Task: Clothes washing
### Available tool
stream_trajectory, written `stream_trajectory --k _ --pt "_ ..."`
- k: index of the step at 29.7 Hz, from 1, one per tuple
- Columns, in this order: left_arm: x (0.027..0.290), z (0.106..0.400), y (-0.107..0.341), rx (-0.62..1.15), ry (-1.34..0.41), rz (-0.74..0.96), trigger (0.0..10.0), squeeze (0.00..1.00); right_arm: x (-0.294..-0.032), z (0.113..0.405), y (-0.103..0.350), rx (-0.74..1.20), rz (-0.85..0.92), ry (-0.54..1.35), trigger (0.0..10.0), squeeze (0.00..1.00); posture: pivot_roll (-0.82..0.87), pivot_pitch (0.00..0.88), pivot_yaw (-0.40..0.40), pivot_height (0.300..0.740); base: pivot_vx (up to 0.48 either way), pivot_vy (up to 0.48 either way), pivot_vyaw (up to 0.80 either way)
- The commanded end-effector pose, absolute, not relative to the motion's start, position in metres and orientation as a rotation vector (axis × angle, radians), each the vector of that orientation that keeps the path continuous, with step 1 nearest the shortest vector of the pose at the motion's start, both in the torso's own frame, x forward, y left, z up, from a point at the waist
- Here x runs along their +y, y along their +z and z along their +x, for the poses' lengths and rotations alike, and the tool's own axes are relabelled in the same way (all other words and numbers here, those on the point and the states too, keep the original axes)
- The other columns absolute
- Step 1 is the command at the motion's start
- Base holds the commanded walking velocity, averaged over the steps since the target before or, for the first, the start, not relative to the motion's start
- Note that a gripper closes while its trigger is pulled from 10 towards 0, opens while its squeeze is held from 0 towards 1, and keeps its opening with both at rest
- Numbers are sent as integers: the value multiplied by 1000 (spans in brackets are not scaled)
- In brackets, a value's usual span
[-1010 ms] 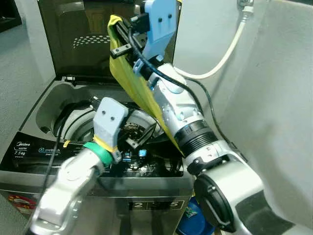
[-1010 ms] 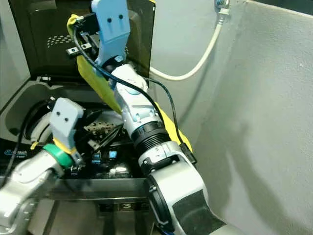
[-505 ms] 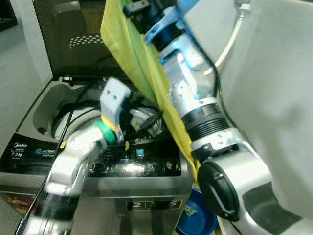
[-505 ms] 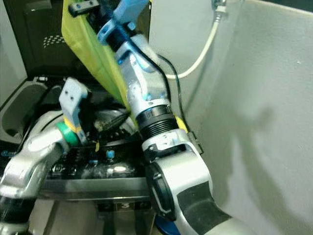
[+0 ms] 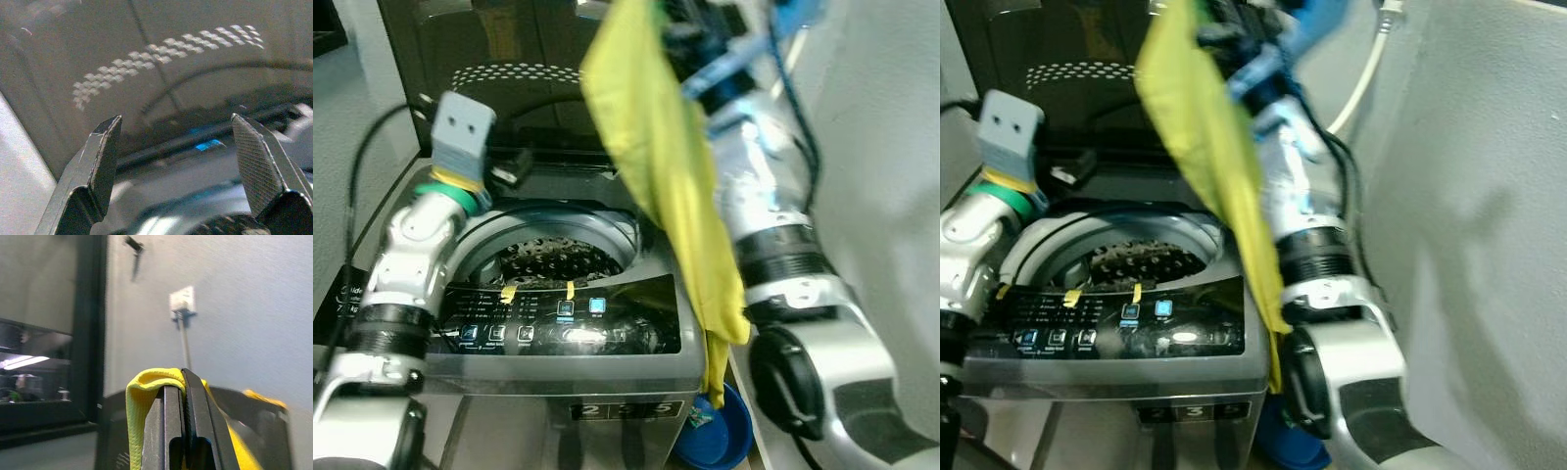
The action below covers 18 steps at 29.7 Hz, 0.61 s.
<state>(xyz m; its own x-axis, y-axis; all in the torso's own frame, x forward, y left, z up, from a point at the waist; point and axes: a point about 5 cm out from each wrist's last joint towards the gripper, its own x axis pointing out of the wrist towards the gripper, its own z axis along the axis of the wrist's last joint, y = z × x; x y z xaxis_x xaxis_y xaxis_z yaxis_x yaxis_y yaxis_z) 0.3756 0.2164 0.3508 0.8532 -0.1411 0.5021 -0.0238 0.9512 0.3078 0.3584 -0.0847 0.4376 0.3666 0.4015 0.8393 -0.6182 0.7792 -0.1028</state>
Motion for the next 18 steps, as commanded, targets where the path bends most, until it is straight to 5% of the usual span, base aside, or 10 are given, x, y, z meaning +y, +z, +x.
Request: stream_trajectory --k 1,4,8,16,18 --pt "220 374 357 -580 -16 344 10000 0 -86 355 442 -1021 228 658 10000 0 -5 91 71 740 0 0 0" --pt "213 367 362 -628 -75 310 10000 0 -92 355 441 -1019 211 639 10000 0 -8 93 79 740 0 0 0" --pt "148 344 340 -602 -551 162 10000 0 -75 346 448 -1048 178 698 10000 0 -8 96 79 740 0 0 0" --pt "105 307 312 -520 -881 121 10000 0 -50 338 450 -1053 196 813 10000 0 6 99 70 740 0 0 0" --pt "94 297 291 -439 -976 91 10000 0 -27 323 442 -1022 246 1035 10000 0 12 102 66 740 0 0 0"
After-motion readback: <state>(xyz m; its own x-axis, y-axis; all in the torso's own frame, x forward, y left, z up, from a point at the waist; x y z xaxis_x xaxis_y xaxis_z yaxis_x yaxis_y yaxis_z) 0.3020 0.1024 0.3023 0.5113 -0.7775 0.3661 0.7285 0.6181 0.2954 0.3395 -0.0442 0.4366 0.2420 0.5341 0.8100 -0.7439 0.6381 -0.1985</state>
